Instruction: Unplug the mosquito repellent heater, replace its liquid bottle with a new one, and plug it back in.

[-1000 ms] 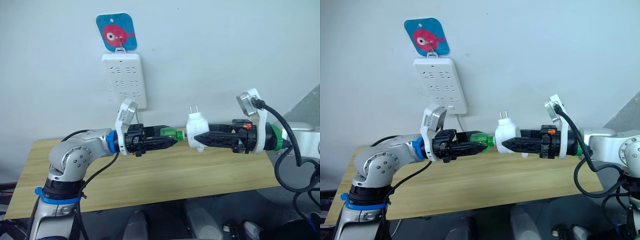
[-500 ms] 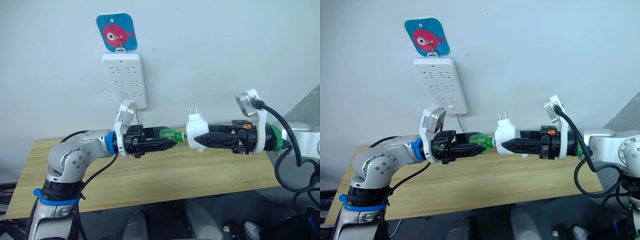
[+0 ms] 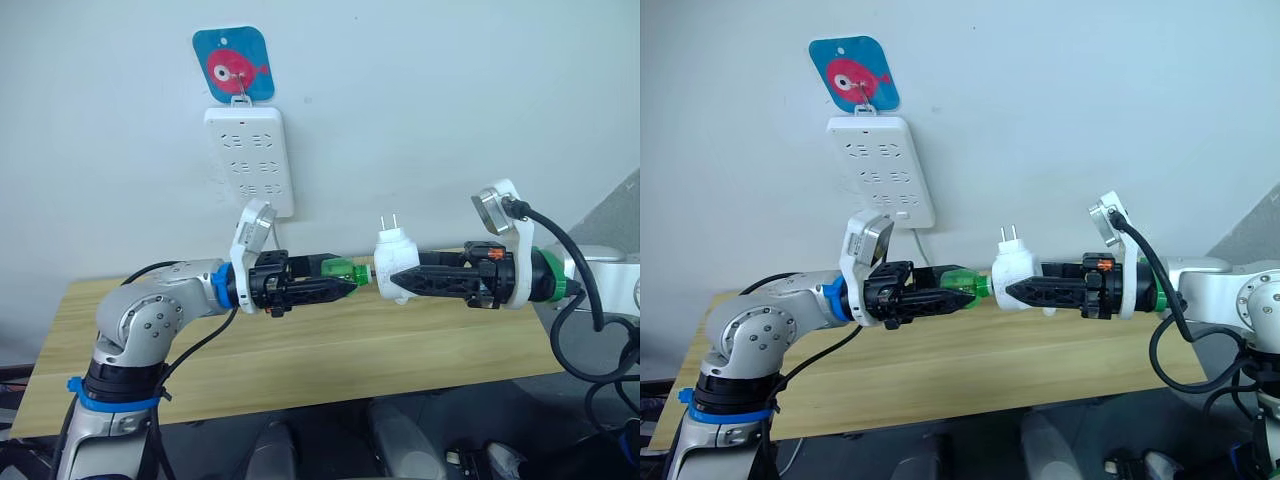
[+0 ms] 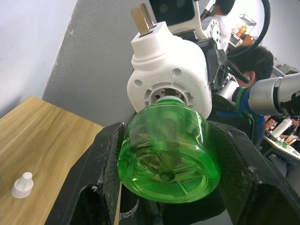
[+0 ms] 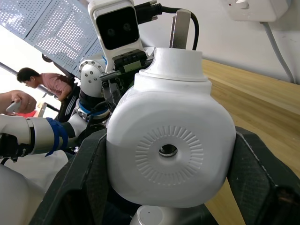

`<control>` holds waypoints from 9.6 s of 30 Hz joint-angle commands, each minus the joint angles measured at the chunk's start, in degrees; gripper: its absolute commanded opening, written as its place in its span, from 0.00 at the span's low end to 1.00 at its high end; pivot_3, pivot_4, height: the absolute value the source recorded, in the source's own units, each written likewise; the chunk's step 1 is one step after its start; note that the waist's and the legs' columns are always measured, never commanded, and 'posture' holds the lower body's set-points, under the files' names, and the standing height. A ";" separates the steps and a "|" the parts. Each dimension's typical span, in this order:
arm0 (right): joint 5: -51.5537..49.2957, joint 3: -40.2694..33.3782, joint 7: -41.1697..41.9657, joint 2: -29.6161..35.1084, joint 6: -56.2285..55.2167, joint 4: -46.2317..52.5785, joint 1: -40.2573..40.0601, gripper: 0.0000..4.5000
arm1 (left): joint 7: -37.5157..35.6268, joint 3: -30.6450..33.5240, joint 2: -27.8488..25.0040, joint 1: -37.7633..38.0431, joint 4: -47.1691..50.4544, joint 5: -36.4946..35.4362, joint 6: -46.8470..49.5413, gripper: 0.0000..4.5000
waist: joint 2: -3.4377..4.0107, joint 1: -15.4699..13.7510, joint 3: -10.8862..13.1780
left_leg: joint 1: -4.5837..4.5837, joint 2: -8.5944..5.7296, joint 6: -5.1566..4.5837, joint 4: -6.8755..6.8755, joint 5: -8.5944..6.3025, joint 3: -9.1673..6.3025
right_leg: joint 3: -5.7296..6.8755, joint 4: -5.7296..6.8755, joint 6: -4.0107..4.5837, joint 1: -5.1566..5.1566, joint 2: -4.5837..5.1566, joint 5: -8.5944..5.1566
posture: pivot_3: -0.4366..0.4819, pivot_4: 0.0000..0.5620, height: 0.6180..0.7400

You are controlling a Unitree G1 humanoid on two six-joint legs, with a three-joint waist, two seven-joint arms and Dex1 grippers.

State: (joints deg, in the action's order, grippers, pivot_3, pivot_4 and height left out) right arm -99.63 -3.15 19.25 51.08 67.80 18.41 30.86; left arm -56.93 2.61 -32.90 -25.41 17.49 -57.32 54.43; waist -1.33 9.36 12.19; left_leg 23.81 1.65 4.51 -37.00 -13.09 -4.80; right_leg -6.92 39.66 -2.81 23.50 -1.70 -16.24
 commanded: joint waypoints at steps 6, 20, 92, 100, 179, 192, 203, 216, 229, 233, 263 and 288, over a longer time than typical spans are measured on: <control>-0.31 0.24 -1.37 -1.92 -1.33 2.12 2.04 0.67 | -0.31 -0.26 0.24 -0.28 2.64 -0.27 -1.43 0.53 | 0.00 0.00 -0.01 | -0.01 0.00 0.00 0.00 0.00 0.00 | 0.00 0.02 0.00 0.00 0.00 0.00 | 0.30 0.23 1.00; -0.81 2.62 -2.74 -3.23 -0.77 3.41 3.72 0.67 | -1.31 -1.89 1.05 -0.59 2.73 0.70 -2.19 0.53 | 0.01 0.00 -0.04 | -0.02 -0.01 0.00 -0.01 0.00 -0.02 | 0.01 0.09 0.02 0.00 0.00 0.01 | 0.30 0.23 1.00; 41.62 3.49 30.54 5.26 -10.41 6.13 2.51 0.00 | 1.59 2.83 5.66 -8.50 -8.12 -10.54 7.87 0.53 | 0.58 2.94 -3.12 | -0.12 -0.04 0.01 0.00 0.00 -0.02 | 0.00 0.19 -0.05 -0.01 -0.03 -0.05 | 0.20 0.12 1.00; 33.32 0.89 28.87 3.29 -4.15 9.43 5.19 0.00 | 1.88 2.06 6.16 -7.48 -8.21 -6.61 4.52 0.53 | 0.58 3.04 -3.22 | -0.12 -0.04 0.01 -0.02 0.00 -0.04 | 0.02 0.22 -0.02 -0.03 -0.02 -0.04 | 0.21 0.12 1.00; 42.95 2.42 26.71 -6.80 2.66 -0.66 12.58 0.00 | -3.52 1.83 2.47 -6.80 -8.16 -3.90 5.70 0.52 | 0.63 3.29 -3.41 | -0.14 -0.04 -0.01 -0.01 -0.01 -0.09 | 0.06 0.29 0.06 -0.04 -0.02 0.00 | 0.23 0.12 1.00; 43.51 0.36 20.62 -12.19 3.65 -2.13 9.48 0.00 | -0.21 5.75 2.35 -7.78 -12.76 -11.17 13.83 0.52 | 0.63 3.40 -3.54 | -0.13 -0.04 -0.01 -0.02 -0.01 -0.14 | 0.09 0.30 0.06 -0.04 -0.01 0.00 | 0.22 0.12 1.00; 33.62 -2.11 21.35 -12.47 9.58 3.09 8.47 0.00 | 3.98 7.80 3.70 -8.61 -15.26 -13.87 15.46 0.52 | 0.63 3.40 -3.55 | -0.14 -0.04 -0.01 -0.02 -0.01 -0.17 | 0.12 0.31 0.06 -0.05 -0.01 0.00 | 0.22 0.13 1.00; 28.10 -4.57 17.76 -13.66 11.66 3.63 8.26 0.00 | 5.18 7.57 3.82 -8.75 -15.66 -12.69 13.87 0.52 | 0.64 3.41 -3.55 | -0.16 -0.04 -0.01 -0.01 -0.01 -0.16 | 0.11 0.31 0.06 -0.05 -0.02 0.00 | 0.22 0.15 1.00; 29.36 -3.54 19.18 -7.08 7.52 5.58 5.39 0.00 | 5.31 8.30 3.38 -8.34 -15.21 -13.44 14.82 0.52 | 0.63 3.10 -3.55 | -0.13 -0.06 -0.01 -0.01 -0.01 -0.16 | 0.11 0.29 0.04 -0.06 -0.02 -0.02 | 0.23 0.16 1.00; 38.71 -1.96 20.67 -5.27 -1.06 4.25 1.82 0.00 | 3.86 8.23 1.70 -8.22 -14.93 -14.17 16.69 0.52 | 0.62 3.14 -3.56 | -0.14 -0.06 -0.02 0.00 -0.01 -0.13 | 0.09 0.26 -0.13 -0.06 -0.02 -0.12 | 0.24 0.16 1.00; 24.06 -1.84 13.37 -17.98 5.75 4.61 3.59 0.00 | 7.55 8.96 2.98 -9.22 -15.74 -16.59 17.72 0.52 | 0.62 3.27 -3.58 | -0.23 -0.03 -0.01 0.01 -0.01 -0.16 | 0.08 0.30 -0.02 -0.11 -0.05 -0.06 | 0.24 0.13 1.00; 49.05 1.93 25.09 -3.95 -9.11 1.93 -2.69 0.00 | 5.50 6.00 3.04 -6.08 -8.42 -5.56 4.95 0.52 | 0.62 3.10 -3.58 | -0.22 -0.05 -0.01 0.03 -0.01 -0.11 | 0.04 0.26 -0.02 -0.11 -0.05 -0.07 | 0.25 0.15 1.00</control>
State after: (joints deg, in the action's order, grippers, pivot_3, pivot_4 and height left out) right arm -51.48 0.59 42.11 45.79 60.70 18.61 28.38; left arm -49.63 9.80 -29.62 -31.62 5.15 -65.97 63.90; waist -0.71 12.46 8.60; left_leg 23.58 1.61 4.50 -36.97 -13.10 -4.91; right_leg -6.88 39.91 -2.84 23.38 -1.75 -16.30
